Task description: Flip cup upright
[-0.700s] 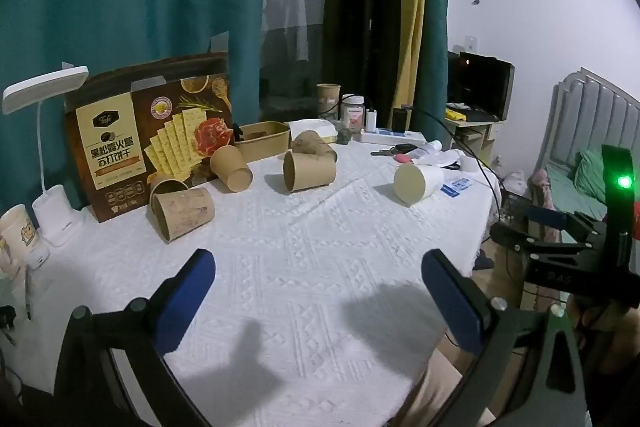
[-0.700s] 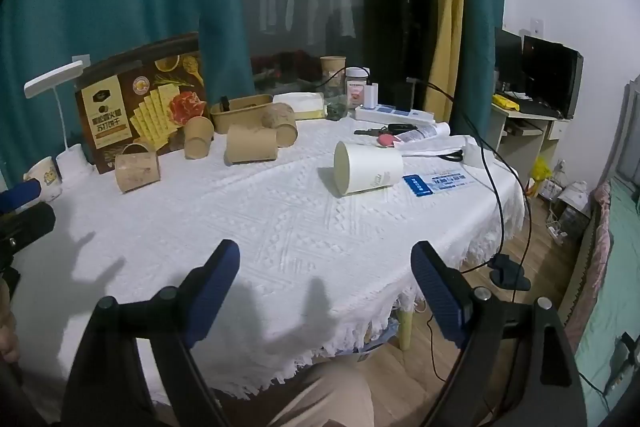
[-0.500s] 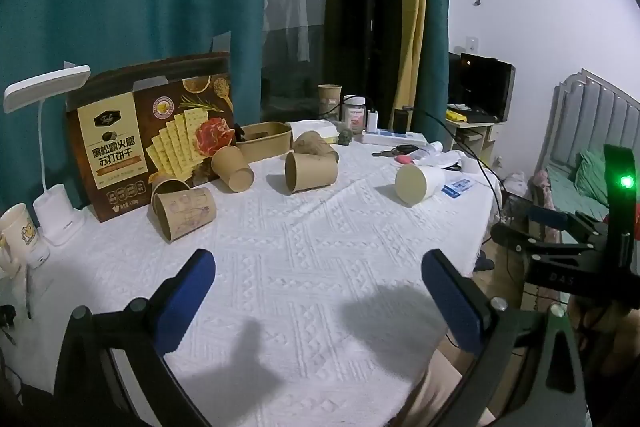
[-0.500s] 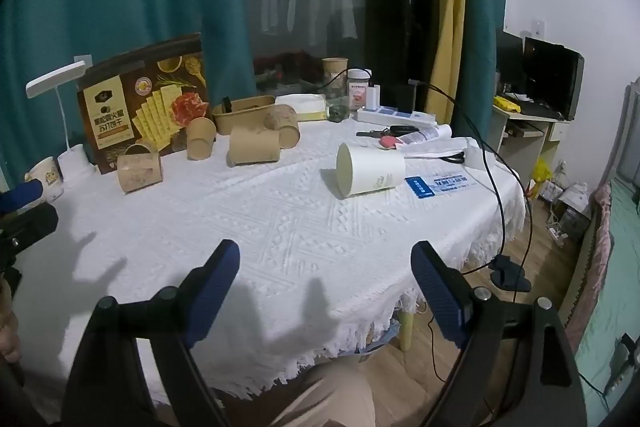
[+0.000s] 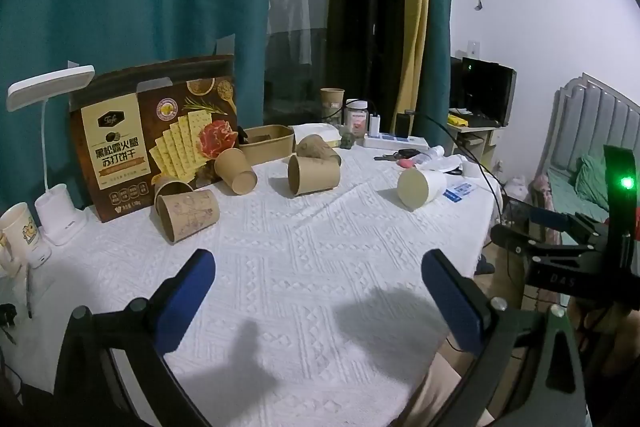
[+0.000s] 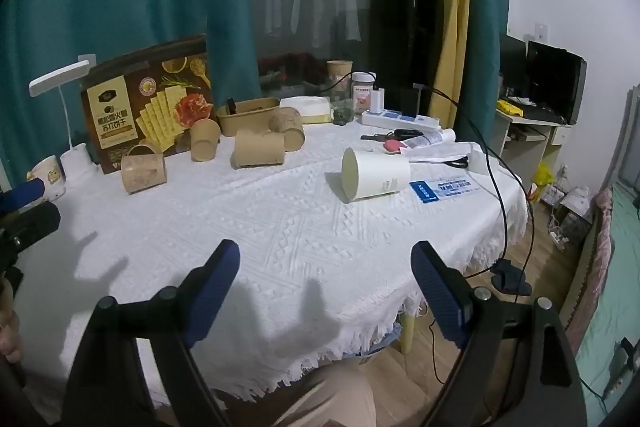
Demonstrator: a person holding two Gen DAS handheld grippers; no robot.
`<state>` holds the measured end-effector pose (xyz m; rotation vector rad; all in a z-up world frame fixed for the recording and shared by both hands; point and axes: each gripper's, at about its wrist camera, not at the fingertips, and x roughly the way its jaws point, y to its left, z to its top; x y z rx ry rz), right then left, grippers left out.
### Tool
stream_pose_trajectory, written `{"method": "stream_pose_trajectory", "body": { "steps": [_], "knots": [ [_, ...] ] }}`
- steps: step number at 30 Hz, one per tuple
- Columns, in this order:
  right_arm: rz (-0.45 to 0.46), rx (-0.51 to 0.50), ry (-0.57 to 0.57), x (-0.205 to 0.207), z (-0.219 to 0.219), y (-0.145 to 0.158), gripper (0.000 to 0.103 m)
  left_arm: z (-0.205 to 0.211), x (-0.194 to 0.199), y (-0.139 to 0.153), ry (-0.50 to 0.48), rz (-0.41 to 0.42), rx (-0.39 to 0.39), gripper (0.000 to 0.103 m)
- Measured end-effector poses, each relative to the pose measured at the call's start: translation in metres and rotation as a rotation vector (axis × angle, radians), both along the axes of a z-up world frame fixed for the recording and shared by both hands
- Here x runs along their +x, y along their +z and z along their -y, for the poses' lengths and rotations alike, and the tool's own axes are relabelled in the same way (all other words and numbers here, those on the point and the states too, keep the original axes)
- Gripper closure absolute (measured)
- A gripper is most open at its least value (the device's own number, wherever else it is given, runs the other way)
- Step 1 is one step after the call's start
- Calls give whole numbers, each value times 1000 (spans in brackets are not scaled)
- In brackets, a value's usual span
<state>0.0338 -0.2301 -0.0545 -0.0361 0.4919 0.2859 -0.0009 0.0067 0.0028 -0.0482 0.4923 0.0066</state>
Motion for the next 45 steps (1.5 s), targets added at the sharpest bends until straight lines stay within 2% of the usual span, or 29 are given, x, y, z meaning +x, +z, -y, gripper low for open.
{"method": "stream_pose_trajectory", "body": {
  "steps": [45],
  "knots": [
    [8, 8, -1, 3, 0, 2, 17, -3, -1, 11, 4, 11, 0, 0]
  ]
}}
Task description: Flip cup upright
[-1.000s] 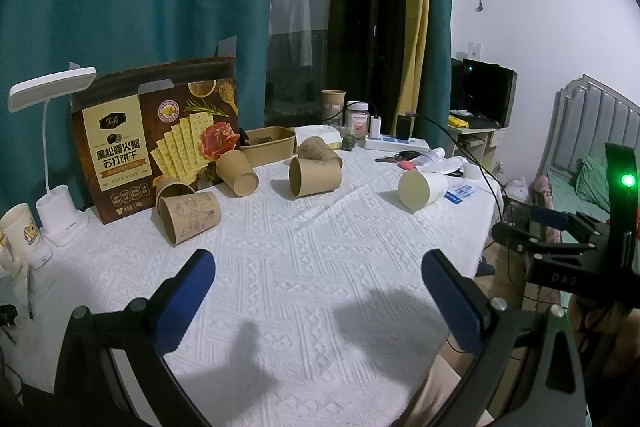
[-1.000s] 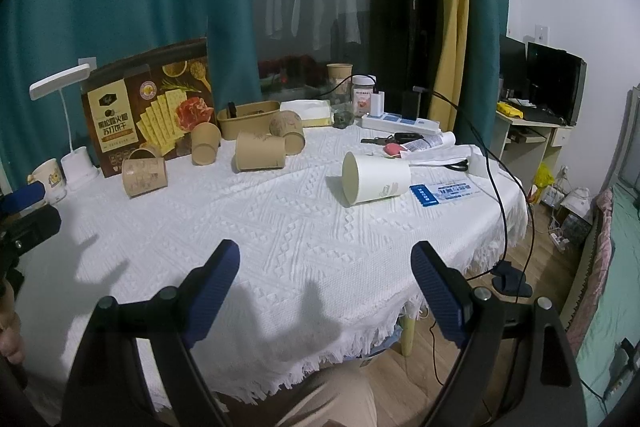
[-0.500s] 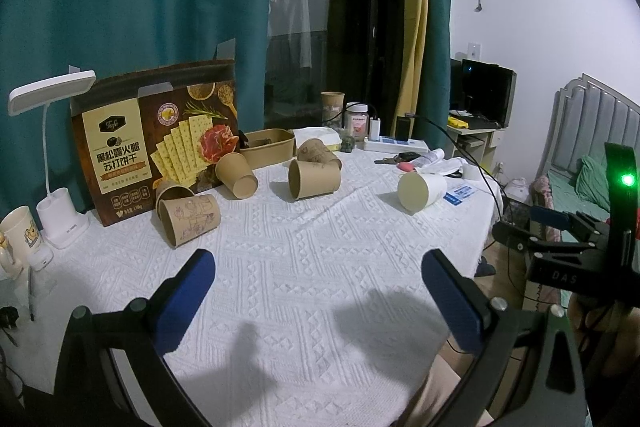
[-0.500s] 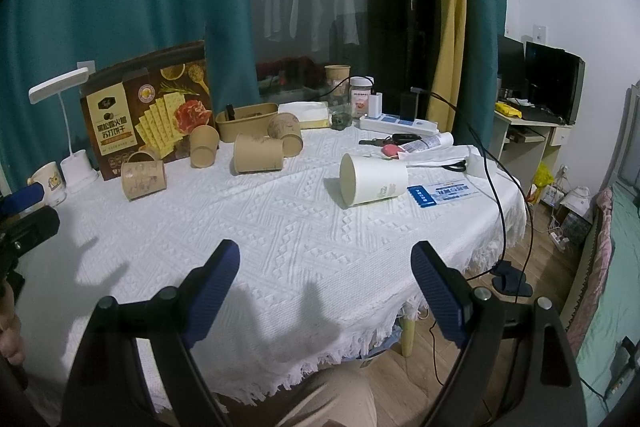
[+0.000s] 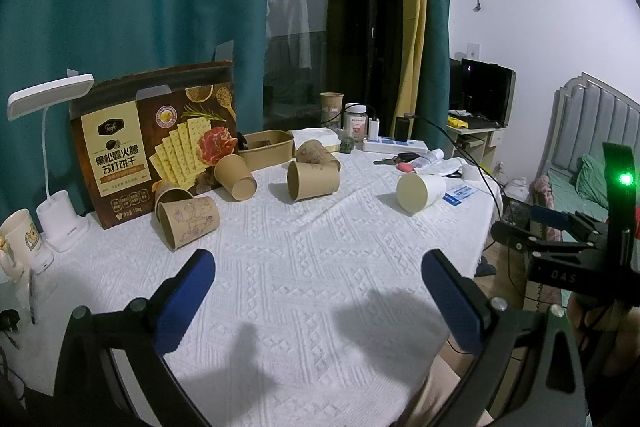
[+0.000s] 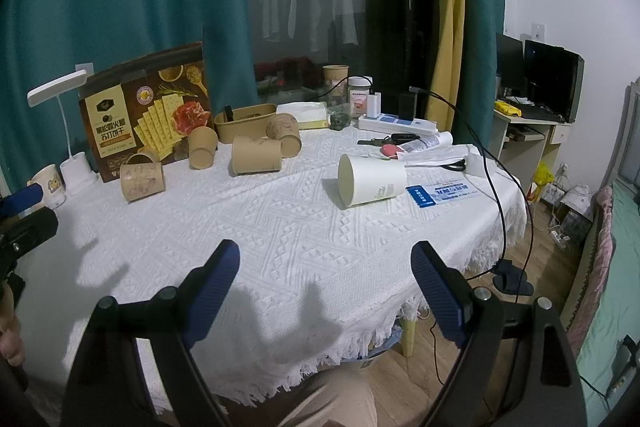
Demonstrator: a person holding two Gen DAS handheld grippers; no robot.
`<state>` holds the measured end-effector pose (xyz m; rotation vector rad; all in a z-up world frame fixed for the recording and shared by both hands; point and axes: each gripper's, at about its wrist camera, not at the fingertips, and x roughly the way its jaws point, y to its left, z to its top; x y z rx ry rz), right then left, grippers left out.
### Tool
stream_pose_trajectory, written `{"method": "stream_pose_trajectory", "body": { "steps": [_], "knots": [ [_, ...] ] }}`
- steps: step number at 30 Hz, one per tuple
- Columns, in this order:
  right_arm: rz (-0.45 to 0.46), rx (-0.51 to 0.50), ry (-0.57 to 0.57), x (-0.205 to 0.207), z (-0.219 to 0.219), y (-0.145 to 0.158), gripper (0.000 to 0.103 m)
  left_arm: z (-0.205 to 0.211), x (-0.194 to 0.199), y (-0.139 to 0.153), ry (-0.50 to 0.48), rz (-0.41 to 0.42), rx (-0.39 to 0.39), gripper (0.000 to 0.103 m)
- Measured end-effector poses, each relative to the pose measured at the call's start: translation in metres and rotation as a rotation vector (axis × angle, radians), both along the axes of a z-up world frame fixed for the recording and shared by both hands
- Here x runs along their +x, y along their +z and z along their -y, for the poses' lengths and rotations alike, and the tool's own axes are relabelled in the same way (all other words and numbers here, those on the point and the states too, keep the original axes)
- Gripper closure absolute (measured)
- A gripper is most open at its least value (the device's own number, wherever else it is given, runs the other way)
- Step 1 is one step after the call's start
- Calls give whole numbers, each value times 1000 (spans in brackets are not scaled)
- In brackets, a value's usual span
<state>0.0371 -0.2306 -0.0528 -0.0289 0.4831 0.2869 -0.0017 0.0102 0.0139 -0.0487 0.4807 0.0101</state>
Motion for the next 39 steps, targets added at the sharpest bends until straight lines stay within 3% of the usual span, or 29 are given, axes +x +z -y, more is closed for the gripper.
{"method": "stream_pose_trajectory", "body": {
  "steps": [24, 32, 39],
  "knots": [
    [-1, 5, 0, 4, 1, 1, 17, -1, 2, 5, -1, 0, 2, 0],
    [-37, 6, -7, 33, -3, -8, 17, -9, 24, -2, -32, -95, -28, 0],
    [-87, 0, -52, 80, 8, -33, 17, -11, 77, -23, -85, -169, 63, 0]
  ]
}}
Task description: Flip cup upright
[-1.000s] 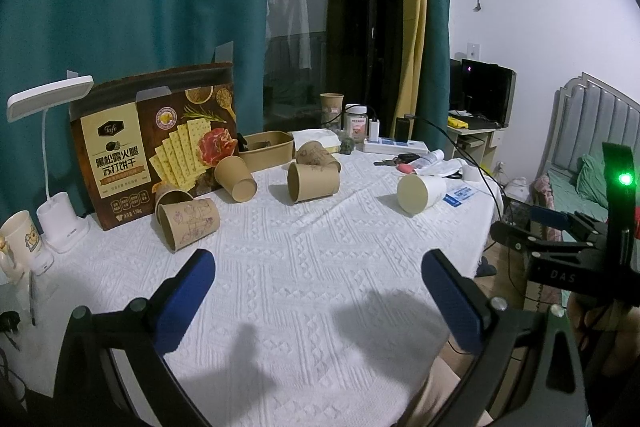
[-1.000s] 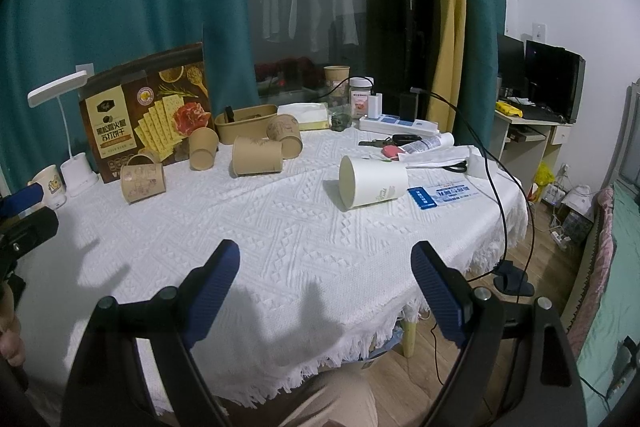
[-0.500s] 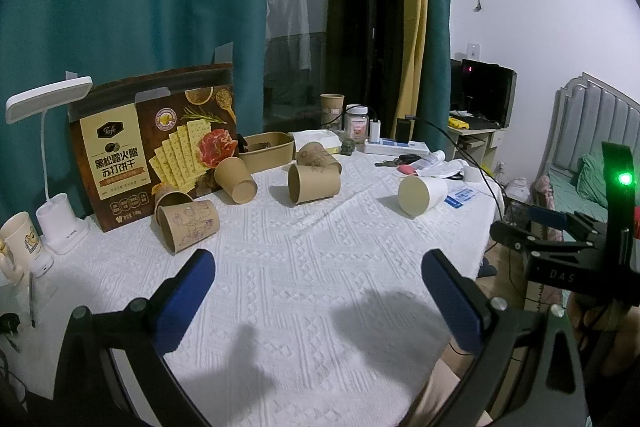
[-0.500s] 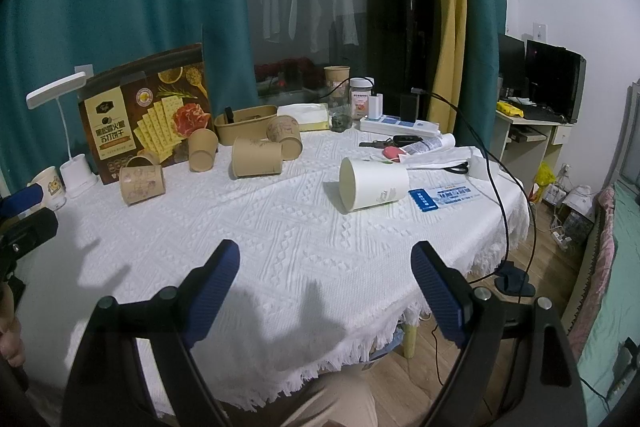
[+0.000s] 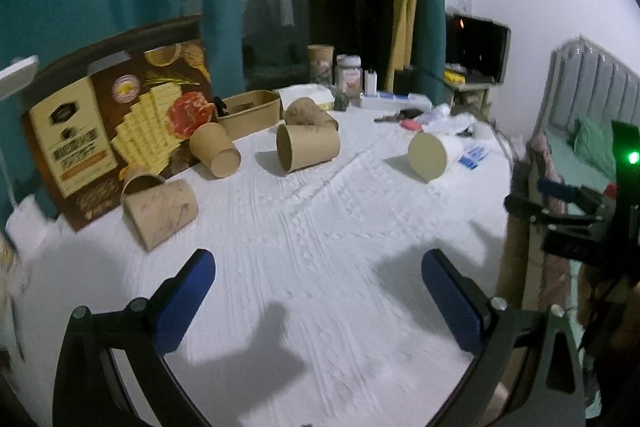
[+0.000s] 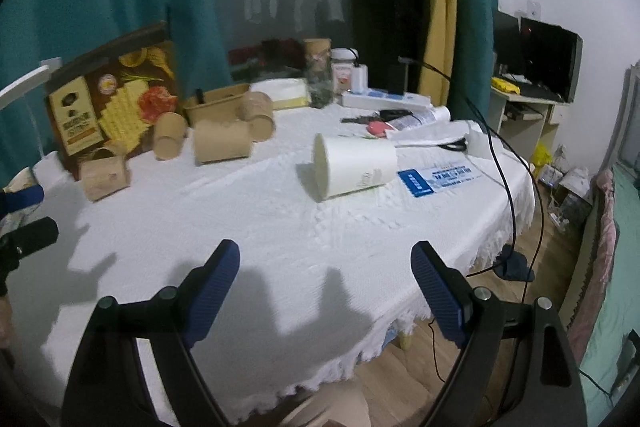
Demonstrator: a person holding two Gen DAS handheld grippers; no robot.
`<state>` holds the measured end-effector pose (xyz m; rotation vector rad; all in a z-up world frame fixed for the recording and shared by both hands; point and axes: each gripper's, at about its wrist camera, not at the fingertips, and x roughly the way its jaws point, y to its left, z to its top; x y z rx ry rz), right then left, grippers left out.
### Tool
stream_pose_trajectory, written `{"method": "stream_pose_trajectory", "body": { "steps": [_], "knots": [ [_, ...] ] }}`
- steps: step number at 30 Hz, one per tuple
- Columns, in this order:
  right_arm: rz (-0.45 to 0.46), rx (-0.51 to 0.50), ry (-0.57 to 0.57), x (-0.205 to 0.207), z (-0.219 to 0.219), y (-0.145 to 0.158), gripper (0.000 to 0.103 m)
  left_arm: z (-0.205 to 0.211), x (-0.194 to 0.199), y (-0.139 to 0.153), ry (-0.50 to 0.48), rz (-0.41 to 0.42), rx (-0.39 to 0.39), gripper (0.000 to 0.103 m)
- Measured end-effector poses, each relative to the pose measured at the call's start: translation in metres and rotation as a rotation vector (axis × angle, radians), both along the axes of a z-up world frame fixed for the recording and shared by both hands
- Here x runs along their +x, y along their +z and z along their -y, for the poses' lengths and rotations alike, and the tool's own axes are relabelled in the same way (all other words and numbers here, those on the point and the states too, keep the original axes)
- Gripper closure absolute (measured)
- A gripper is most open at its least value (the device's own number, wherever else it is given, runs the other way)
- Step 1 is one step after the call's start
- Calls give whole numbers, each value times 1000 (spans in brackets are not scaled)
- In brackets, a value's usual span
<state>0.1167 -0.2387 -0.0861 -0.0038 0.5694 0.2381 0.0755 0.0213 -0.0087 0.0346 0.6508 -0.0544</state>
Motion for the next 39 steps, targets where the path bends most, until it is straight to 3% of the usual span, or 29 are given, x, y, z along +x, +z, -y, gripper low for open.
{"method": "stream_pose_trajectory", "body": {
  "steps": [3, 11, 14, 18, 22, 29, 31, 33, 39],
  "knots": [
    [-42, 5, -16, 28, 8, -10, 17, -3, 34, -11, -25, -42, 27, 0],
    [-75, 21, -47, 79, 25, -22, 17, 12, 118, -19, -133, -86, 309, 0],
    [-76, 30, -62, 88, 33, -23, 17, 23, 155, -23, -214, -93, 398, 0],
    [-84, 33, -89, 92, 47, -23, 17, 39, 204, -38, -341, -140, 593, 0],
    [-90, 48, -130, 92, 64, -25, 17, 43, 242, -52, -410, -178, 693, 0],
    [-123, 43, -197, 86, 89, -33, 17, 47, 277, -77, -478, -219, 766, 0],
    [-138, 44, -208, 83, 94, -37, 17, 47, 284, -86, -495, -252, 786, 8],
    [-147, 51, -215, 80, 97, -39, 17, 44, 289, -93, -497, -299, 781, 29],
    [-133, 63, -224, 70, 98, -32, 17, 39, 279, -85, -497, -310, 735, 32]
  ]
}}
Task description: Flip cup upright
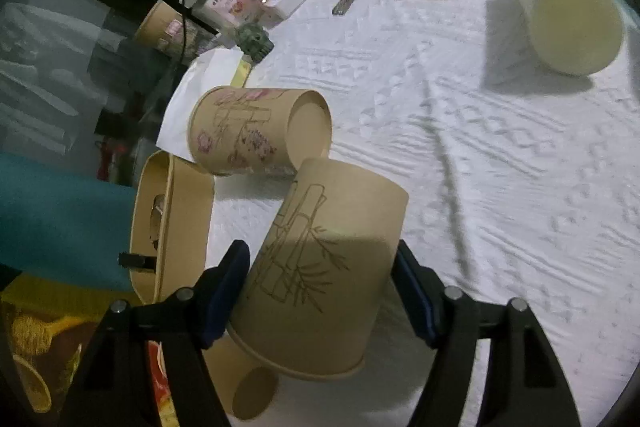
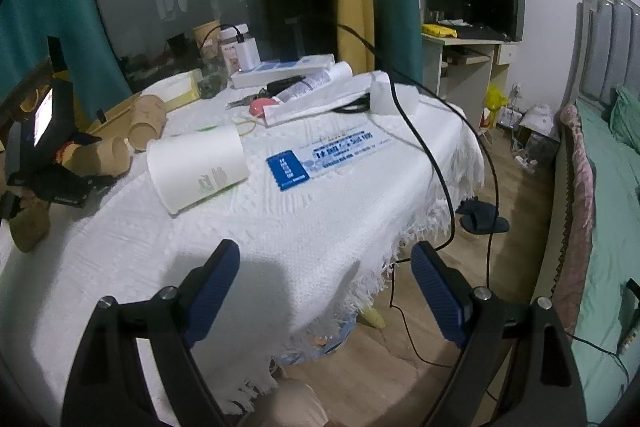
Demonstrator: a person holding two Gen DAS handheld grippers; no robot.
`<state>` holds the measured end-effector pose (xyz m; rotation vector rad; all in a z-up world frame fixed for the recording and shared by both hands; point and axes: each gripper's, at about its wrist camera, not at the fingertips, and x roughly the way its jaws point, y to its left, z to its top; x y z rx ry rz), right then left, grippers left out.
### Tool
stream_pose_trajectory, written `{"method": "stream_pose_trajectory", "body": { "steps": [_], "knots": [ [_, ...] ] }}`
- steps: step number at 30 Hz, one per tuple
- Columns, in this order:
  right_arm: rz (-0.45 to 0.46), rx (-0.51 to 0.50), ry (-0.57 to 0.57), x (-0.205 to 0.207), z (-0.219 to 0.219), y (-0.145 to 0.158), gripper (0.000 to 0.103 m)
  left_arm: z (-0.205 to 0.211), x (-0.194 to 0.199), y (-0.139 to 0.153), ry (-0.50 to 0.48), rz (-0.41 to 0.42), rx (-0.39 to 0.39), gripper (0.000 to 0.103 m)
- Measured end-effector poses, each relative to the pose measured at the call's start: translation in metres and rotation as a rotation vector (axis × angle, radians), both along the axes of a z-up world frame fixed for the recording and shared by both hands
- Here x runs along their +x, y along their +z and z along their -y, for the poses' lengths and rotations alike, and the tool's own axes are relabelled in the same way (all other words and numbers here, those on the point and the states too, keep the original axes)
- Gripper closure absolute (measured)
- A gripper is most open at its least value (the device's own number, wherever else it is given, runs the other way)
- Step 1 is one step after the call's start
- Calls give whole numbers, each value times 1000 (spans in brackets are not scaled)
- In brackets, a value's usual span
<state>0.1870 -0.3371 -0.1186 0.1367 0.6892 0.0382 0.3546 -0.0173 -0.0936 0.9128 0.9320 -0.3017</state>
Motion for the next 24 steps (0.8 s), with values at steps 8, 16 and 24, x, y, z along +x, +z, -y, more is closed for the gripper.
{"method": "stream_pose_trajectory", "body": {
  "steps": [8, 16, 24],
  "knots": [
    [31, 12, 53, -23, -21, 15, 17, 3, -79, 33, 6, 37, -68, 32],
    [41, 19, 117, -58, -45, 20, 17, 20, -185, 49, -33, 21, -117, 32],
    [16, 9, 166, -92, -56, 16, 17, 40, -233, 20, -85, -92, -83, 31]
  ]
}}
